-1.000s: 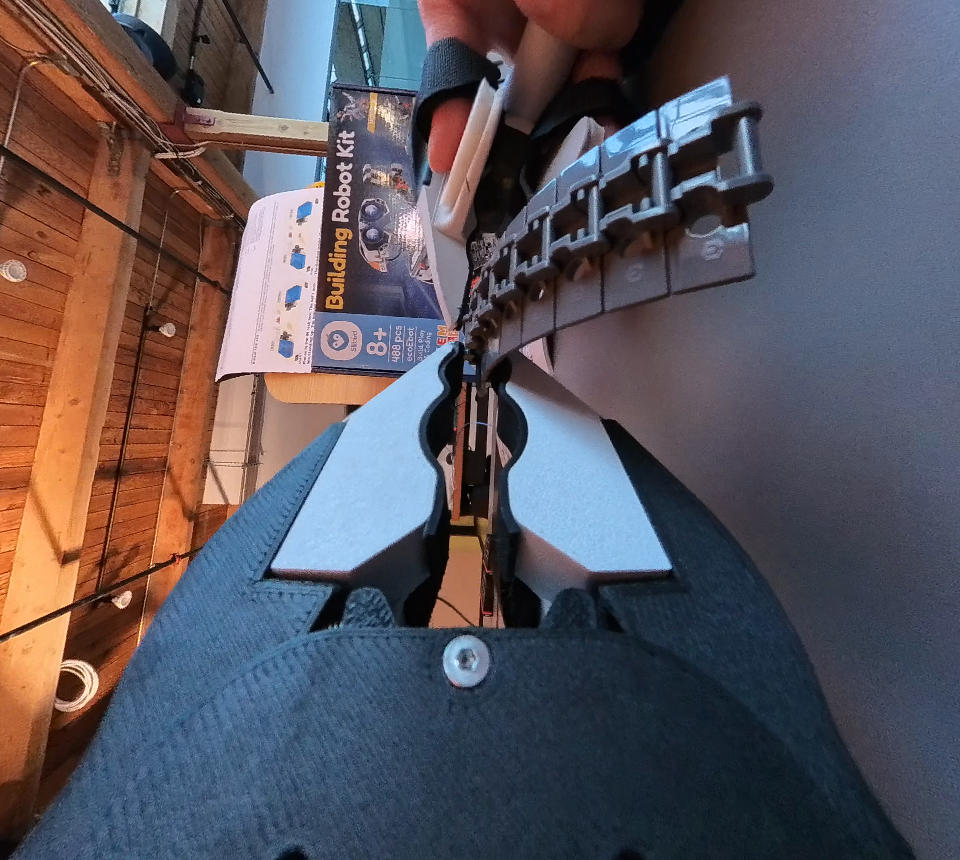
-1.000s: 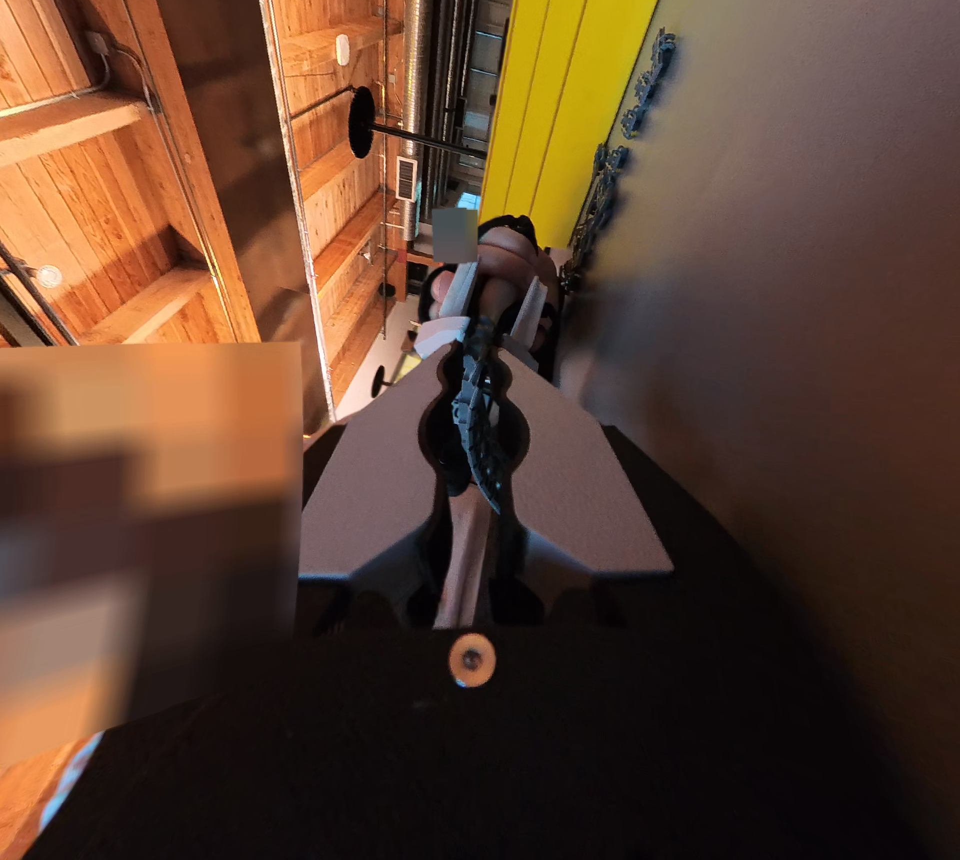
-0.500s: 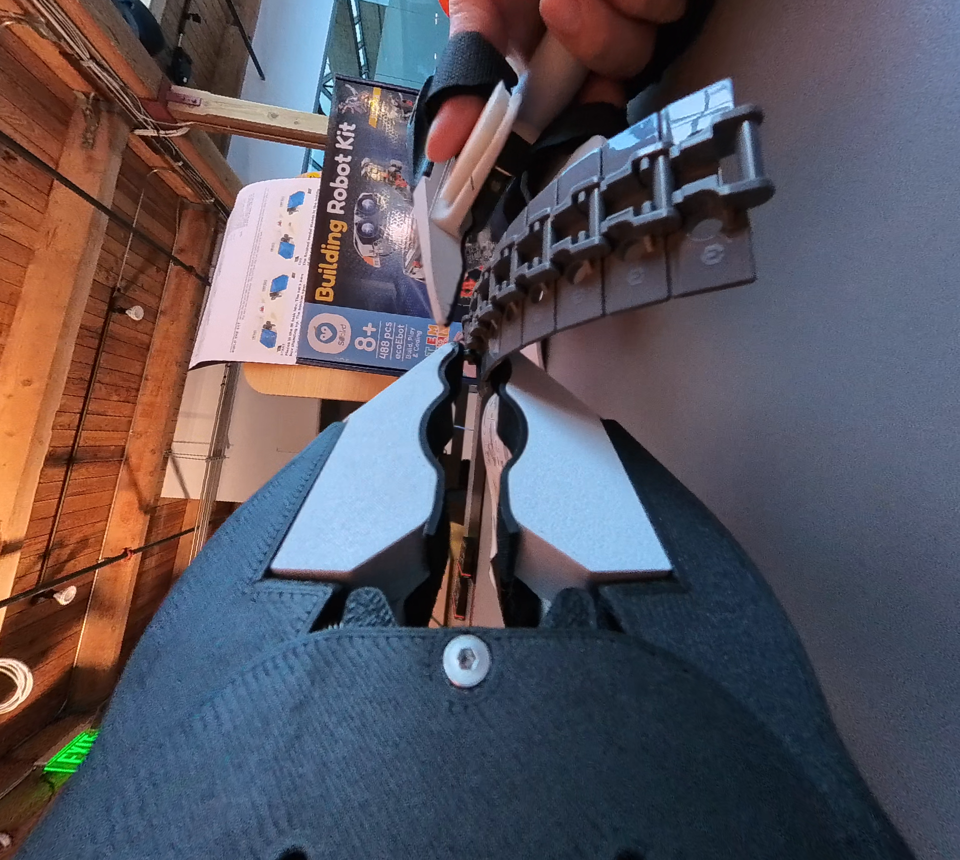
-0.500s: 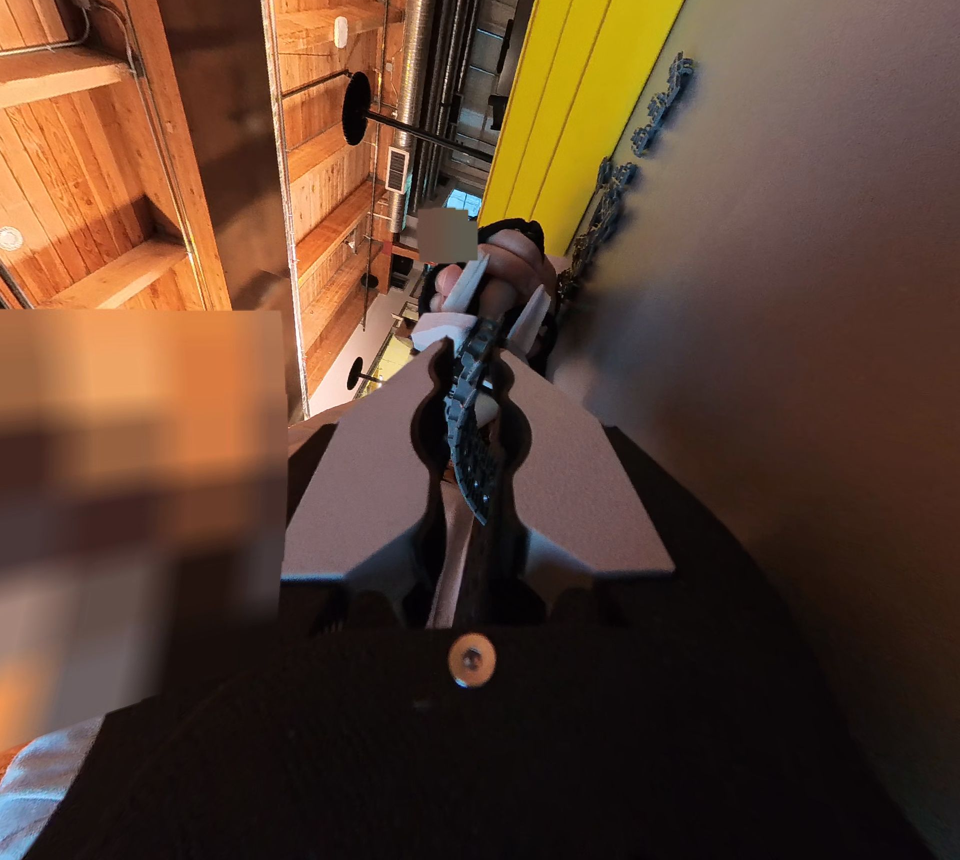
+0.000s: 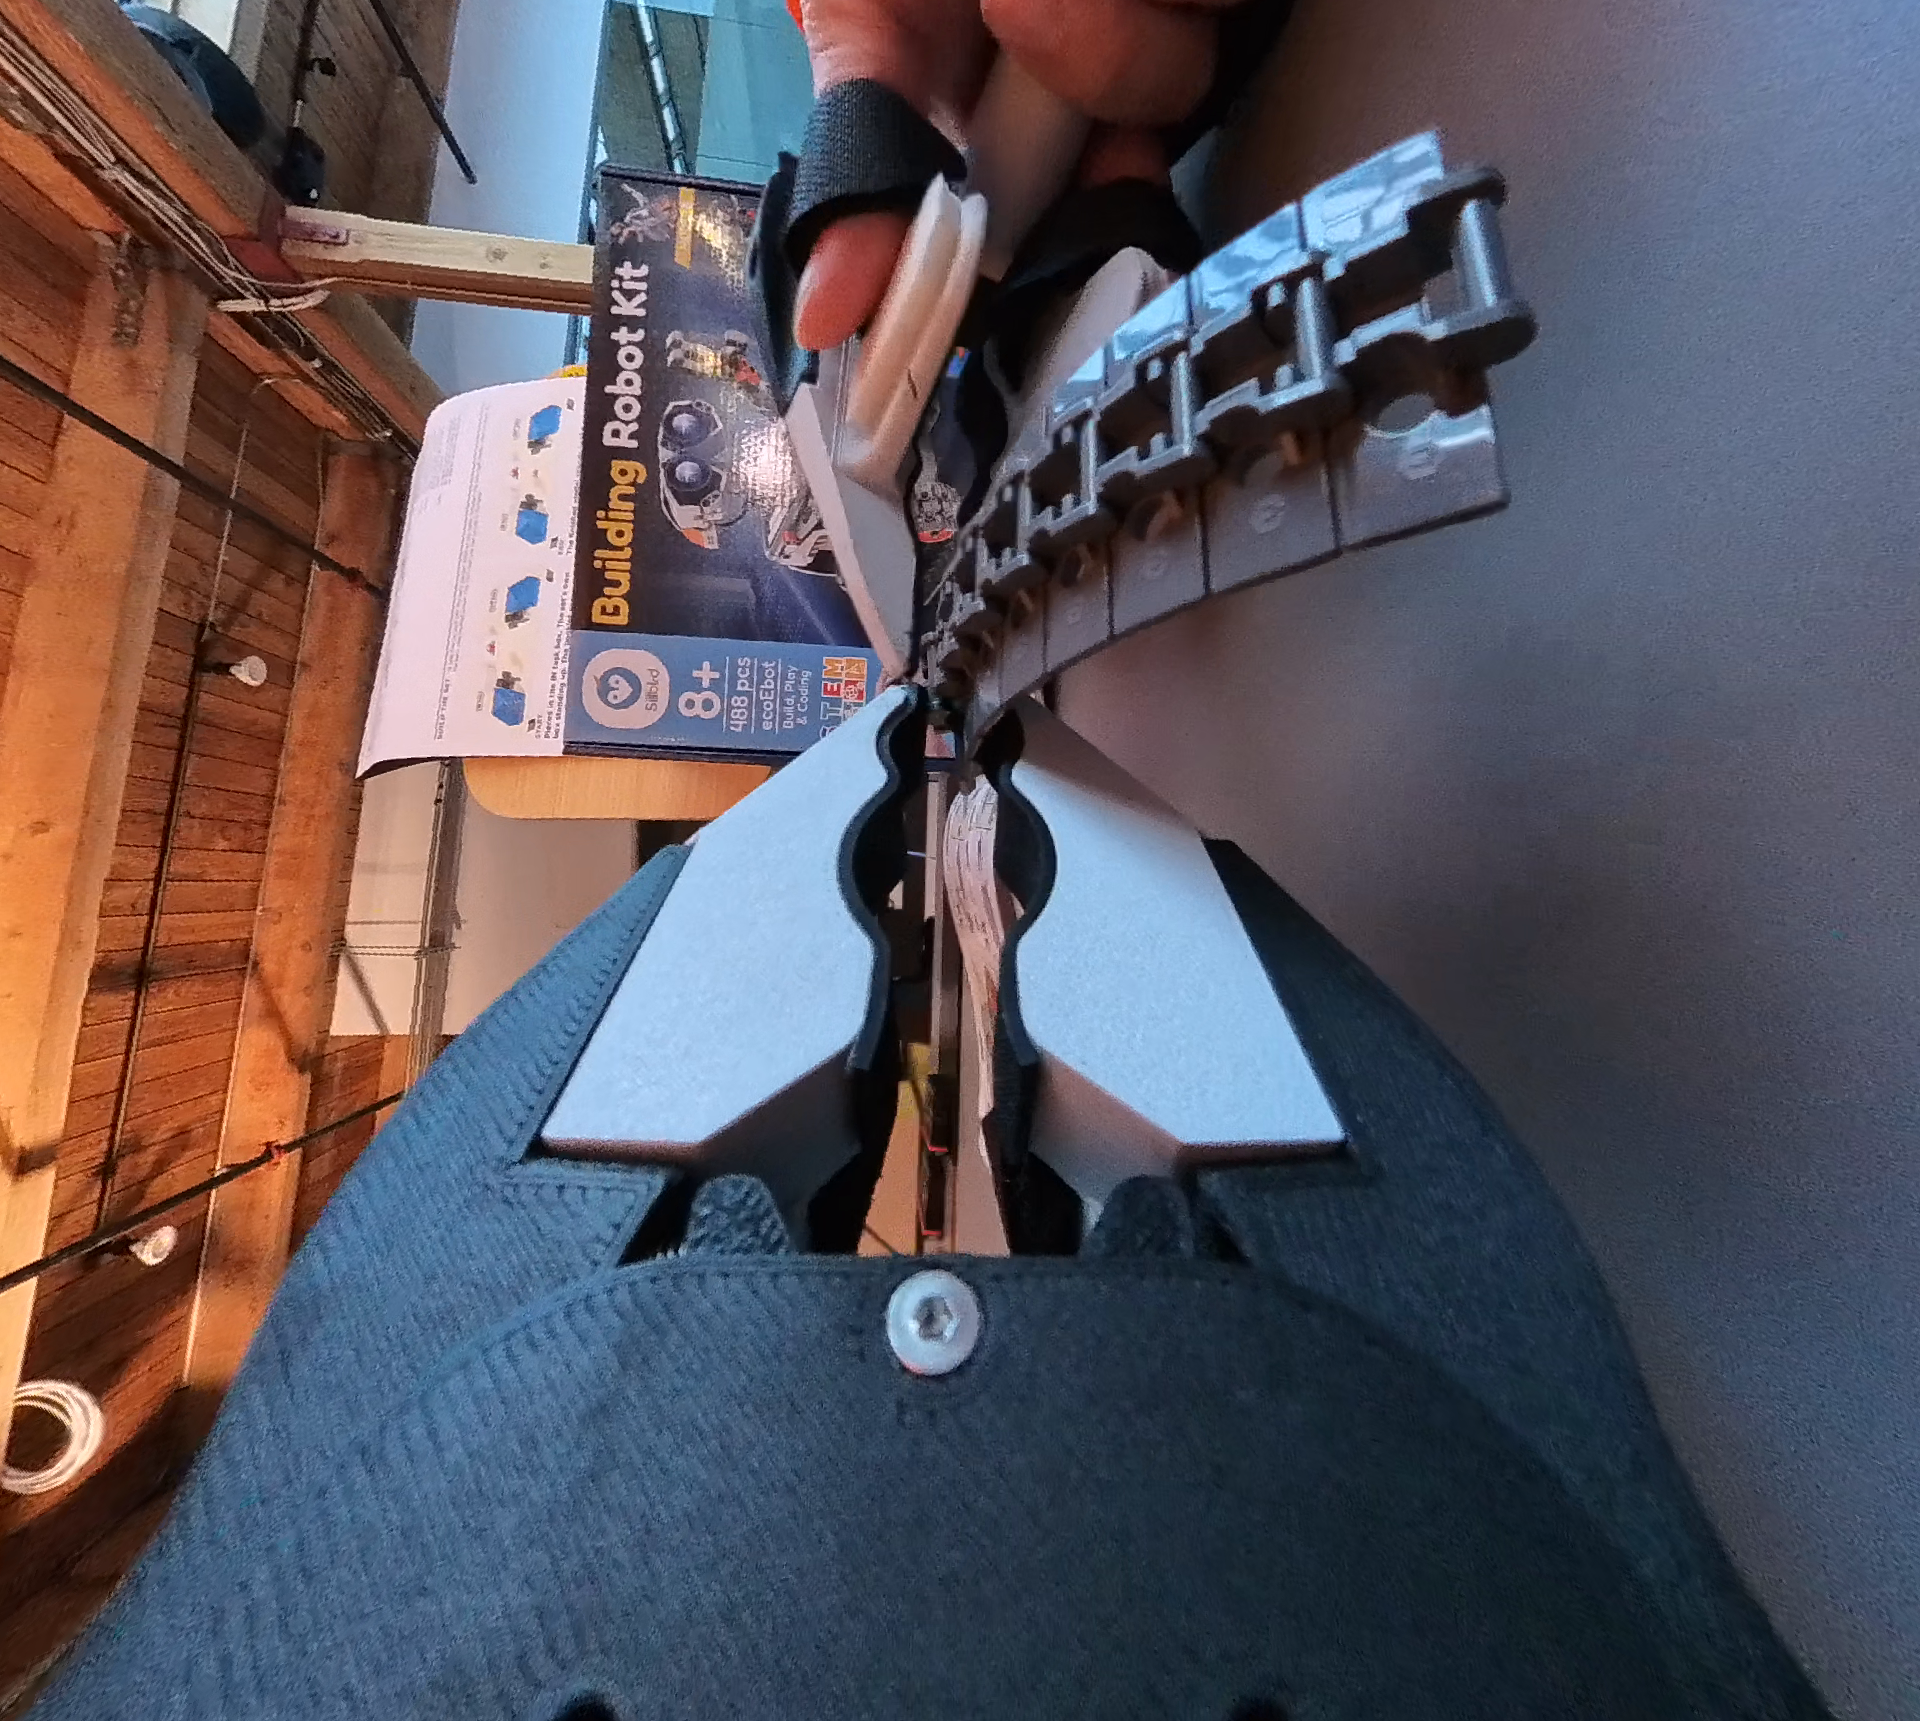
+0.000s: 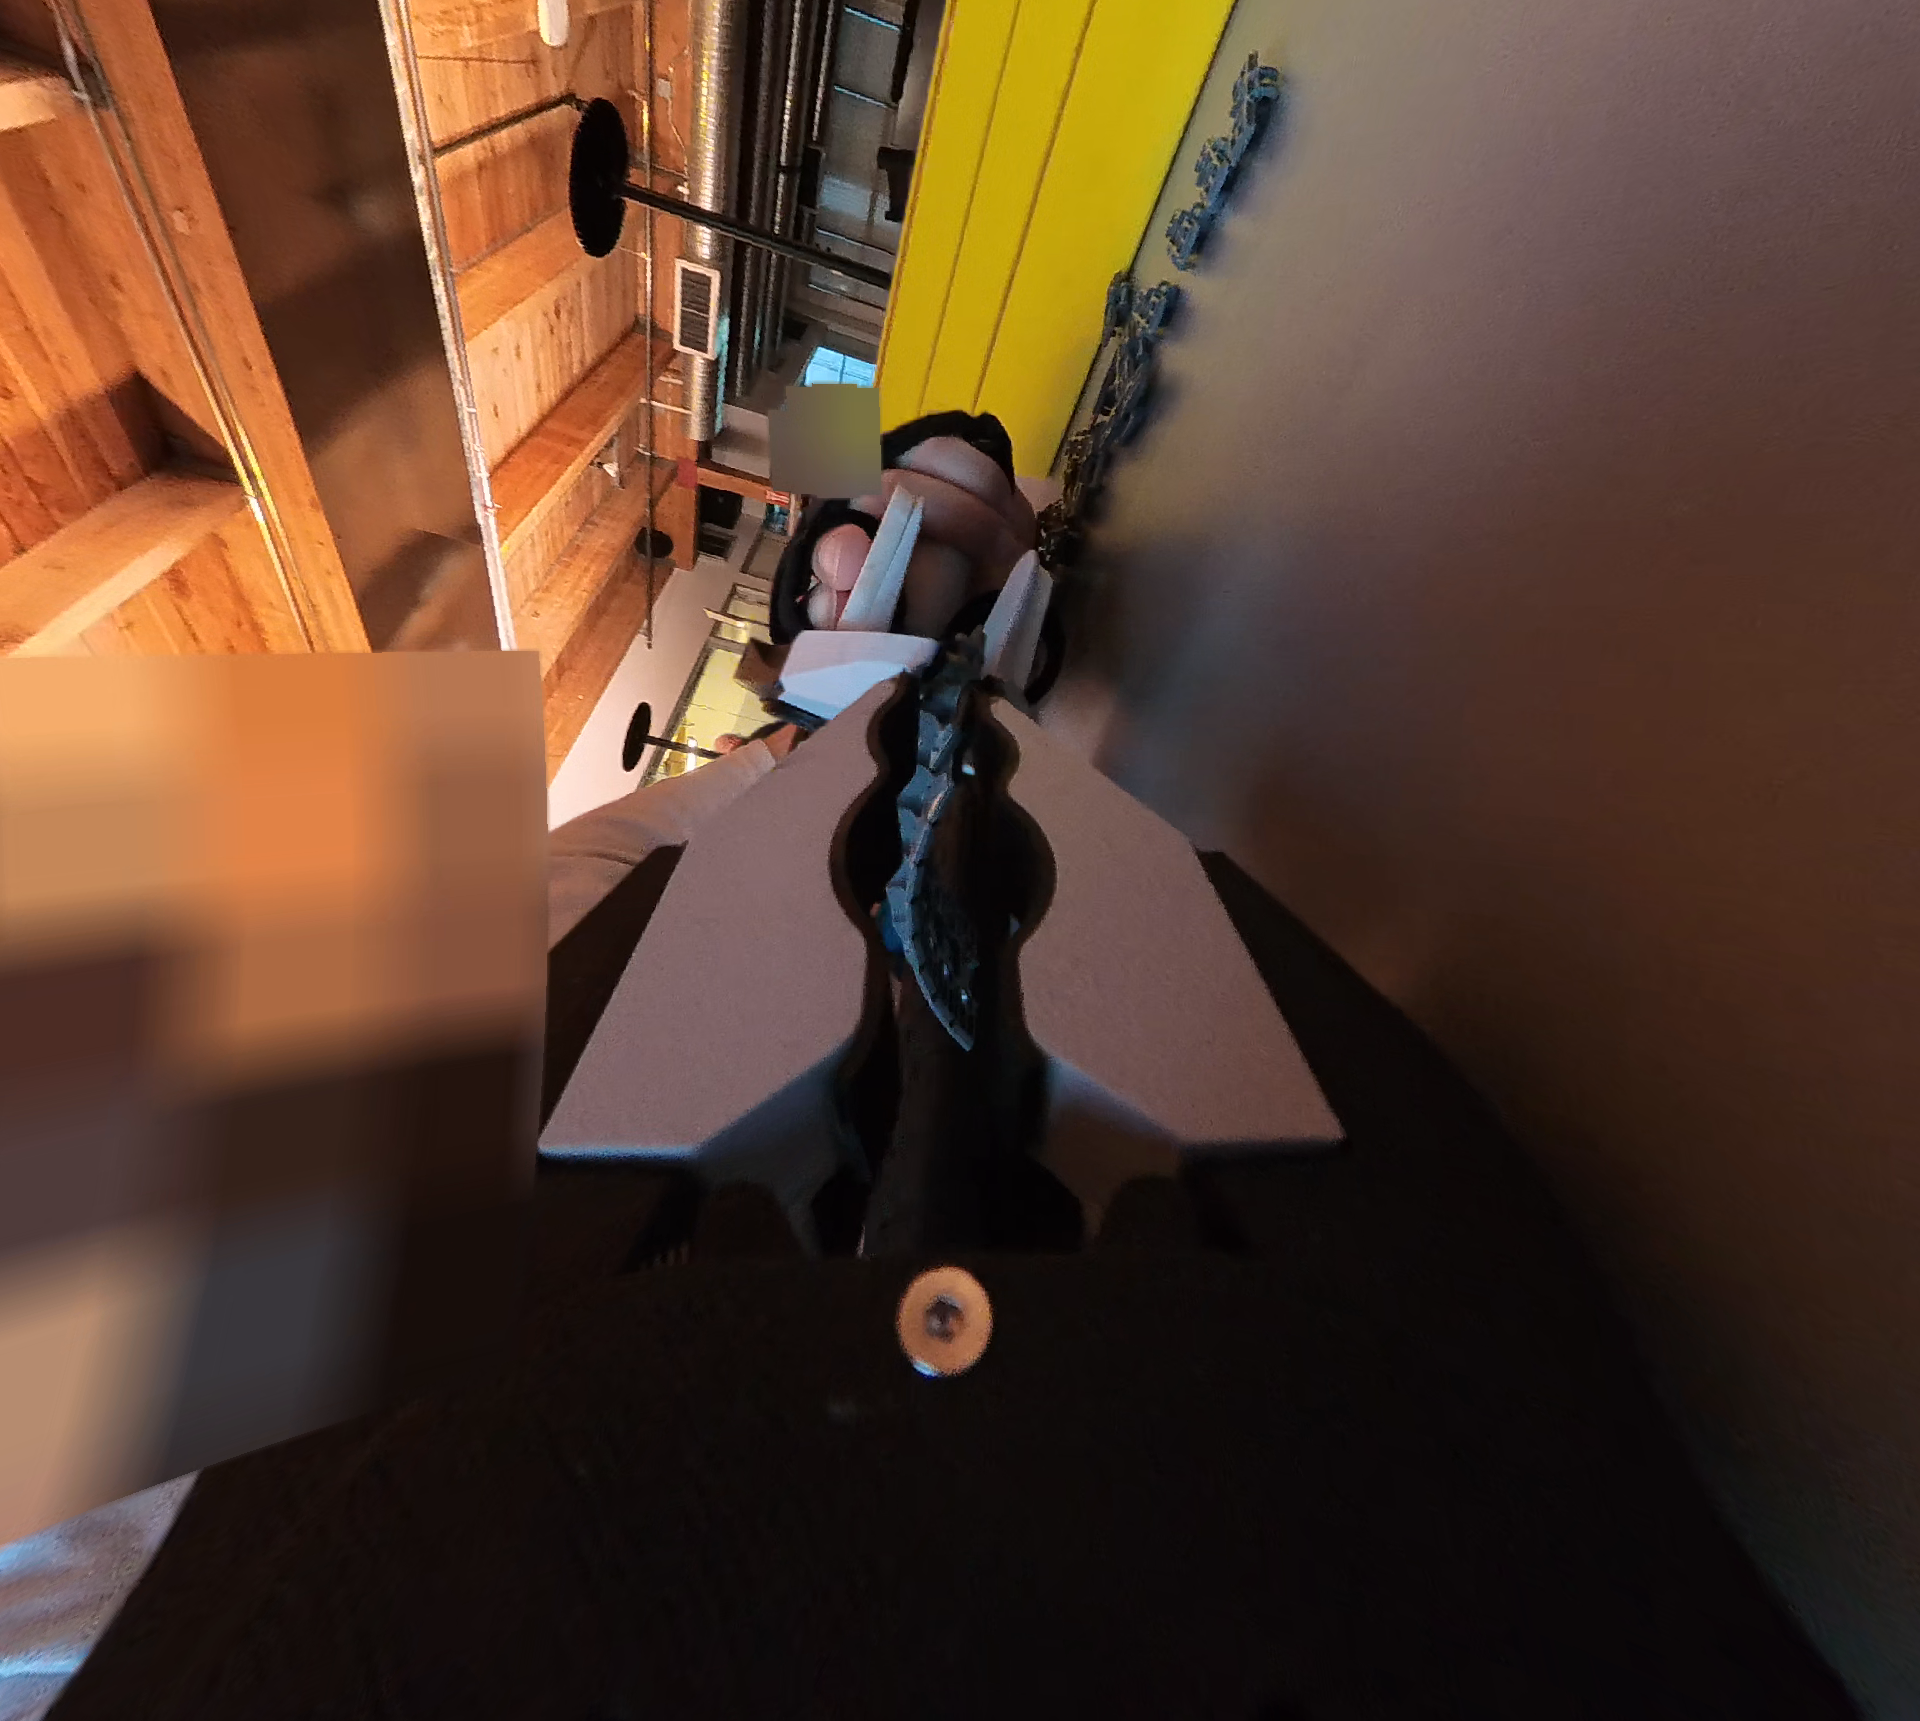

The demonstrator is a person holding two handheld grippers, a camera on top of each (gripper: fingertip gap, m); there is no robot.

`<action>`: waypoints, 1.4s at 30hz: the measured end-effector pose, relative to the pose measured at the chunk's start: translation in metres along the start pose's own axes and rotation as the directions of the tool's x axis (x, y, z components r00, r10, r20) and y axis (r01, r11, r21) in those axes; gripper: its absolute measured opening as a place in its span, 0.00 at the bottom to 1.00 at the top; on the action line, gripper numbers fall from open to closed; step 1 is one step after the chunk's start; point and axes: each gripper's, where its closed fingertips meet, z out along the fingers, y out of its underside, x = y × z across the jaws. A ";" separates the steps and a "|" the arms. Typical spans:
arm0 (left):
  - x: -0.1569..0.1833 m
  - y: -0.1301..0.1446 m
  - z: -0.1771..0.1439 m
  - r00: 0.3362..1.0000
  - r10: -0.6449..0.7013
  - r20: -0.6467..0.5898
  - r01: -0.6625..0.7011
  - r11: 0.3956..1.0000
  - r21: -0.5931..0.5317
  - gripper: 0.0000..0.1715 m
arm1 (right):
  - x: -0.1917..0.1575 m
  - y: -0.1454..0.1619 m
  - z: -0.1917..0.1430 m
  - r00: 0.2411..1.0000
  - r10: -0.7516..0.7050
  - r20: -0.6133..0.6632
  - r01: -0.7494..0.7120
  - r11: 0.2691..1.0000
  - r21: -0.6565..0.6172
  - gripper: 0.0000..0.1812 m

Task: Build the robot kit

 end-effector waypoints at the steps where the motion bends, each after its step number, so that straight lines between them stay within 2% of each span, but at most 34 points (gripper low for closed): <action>1: 0.000 0.000 0.000 1.000 0.005 0.000 -0.005 1.000 0.000 0.04 | 0.000 0.000 0.000 1.000 -0.007 -0.008 0.007 1.000 0.001 0.04; 7: 0.008 -0.001 0.001 0.998 -0.044 -0.047 0.045 0.999 0.007 0.07 | 0.006 0.001 0.000 0.995 -0.059 -0.085 0.058 0.998 -0.018 0.03; 9: 0.006 0.000 0.002 0.996 -0.081 -0.045 0.081 0.997 -0.005 0.15 | 0.009 0.000 0.000 0.988 -0.087 -0.125 0.085 0.996 -0.018 0.03; 15: 0.004 -0.001 0.001 0.988 -0.148 -0.046 0.149 0.989 0.014 0.10 | 0.002 -0.002 0.001 0.988 -0.130 -0.088 0.131 0.991 0.002 0.03; 23: -0.008 -0.003 -0.002 0.967 -0.252 -0.031 0.253 0.966 0.051 0.11 | -0.010 -0.005 0.002 0.979 -0.201 -0.020 0.202 0.979 0.041 0.03; 30: -0.016 -0.004 -0.006 0.932 -0.358 -0.046 0.361 0.930 0.070 0.12 | -0.021 -0.006 0.005 0.899 -0.426 -0.100 0.431 0.901 0.044 0.03; 37: -0.028 -0.005 -0.010 0.887 -0.458 -0.065 0.462 0.881 0.098 0.12 | -0.034 -0.008 0.008 0.871 -0.486 -0.071 0.491 0.866 0.091 0.03; 42: -0.032 -0.004 -0.011 0.885 -0.463 -0.042 0.465 0.880 0.101 0.13 | -0.039 -0.009 0.010 0.818 -0.567 -0.099 0.575 0.812 0.097 0.03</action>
